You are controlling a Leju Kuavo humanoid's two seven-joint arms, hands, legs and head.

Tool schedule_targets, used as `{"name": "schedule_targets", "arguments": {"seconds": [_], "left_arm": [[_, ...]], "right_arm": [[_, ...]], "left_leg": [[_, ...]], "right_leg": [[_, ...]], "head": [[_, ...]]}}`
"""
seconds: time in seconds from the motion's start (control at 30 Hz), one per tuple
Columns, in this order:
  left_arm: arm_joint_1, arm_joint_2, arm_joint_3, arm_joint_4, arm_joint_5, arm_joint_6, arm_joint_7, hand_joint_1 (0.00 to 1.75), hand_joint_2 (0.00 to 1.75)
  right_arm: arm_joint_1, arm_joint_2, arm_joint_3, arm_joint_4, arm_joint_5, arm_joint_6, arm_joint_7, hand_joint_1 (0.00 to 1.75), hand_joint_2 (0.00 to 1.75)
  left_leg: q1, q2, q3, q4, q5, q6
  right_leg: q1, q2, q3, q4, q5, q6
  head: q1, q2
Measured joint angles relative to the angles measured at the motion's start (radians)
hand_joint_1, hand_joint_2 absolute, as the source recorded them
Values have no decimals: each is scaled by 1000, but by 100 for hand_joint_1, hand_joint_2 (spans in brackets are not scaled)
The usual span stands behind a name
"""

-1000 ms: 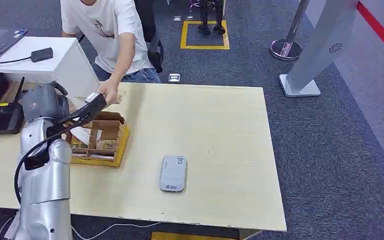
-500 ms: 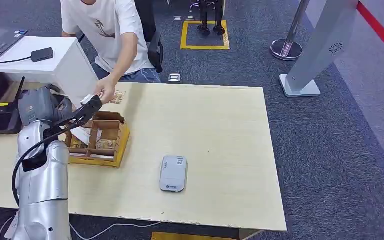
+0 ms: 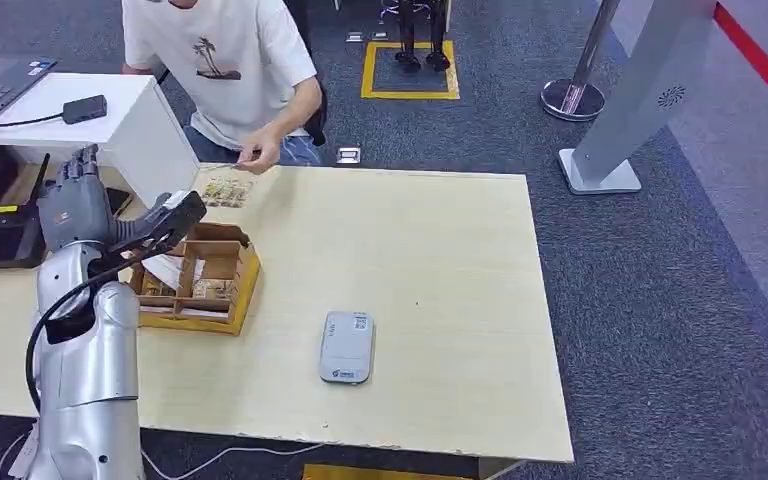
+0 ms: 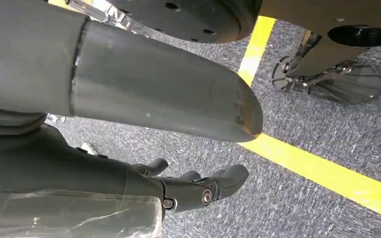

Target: Pass the card to the sensor for recognition and then transmit it.

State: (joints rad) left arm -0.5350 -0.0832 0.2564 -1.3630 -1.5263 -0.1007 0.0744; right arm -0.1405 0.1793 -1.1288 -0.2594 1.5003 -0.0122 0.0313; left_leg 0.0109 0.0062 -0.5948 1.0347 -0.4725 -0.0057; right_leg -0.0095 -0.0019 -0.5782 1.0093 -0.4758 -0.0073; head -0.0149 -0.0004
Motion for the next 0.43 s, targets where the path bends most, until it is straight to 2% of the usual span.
{"name": "schedule_targets", "arguments": {"seconds": [0.17, 0.2, 0.27, 0.33, 0.43], "left_arm": [[4, -4, 2, -5, 0, 6, -17, 0, 0], [9, -9, 4, -12, 1, 7, -27, 0, 175], [22, -24, 13, -32, 25, 10, -60, 0, 175], [52, -49, 19, -75, 94, 9, -104, 0, 175], [108, -82, 19, -144, 111, -6, -113, 0, 175]], "right_arm": [[3, 0, 0, 0, -1, 0, 0, 0, 0], [4, 0, 0, 0, -2, 0, 0, 0, 0], [6, 0, 0, 0, -3, -1, -2, 0, 0], [11, 0, -2, 0, -6, -3, -5, 0, 0], [17, 0, -3, 0, -12, -7, -11, 0, 0]], "left_leg": [[0, 0, 0, 0, 0, 0], [0, 0, 0, 0, 0, 0], [0, 0, 0, 0, 0, 0], [0, 0, 0, 0, 0, 0], [-1, 0, 0, 0, -1, 0]], "right_leg": [[0, 0, 0, 0, 0, 0], [0, 0, 0, 0, 0, 0], [0, 0, 0, 0, 0, 0], [0, 0, 0, 0, 0, 0], [0, 0, 0, 0, 0, 1]], "head": [[0, 0], [0, 0], [0, 0], [0, 0], [0, 0]]}}
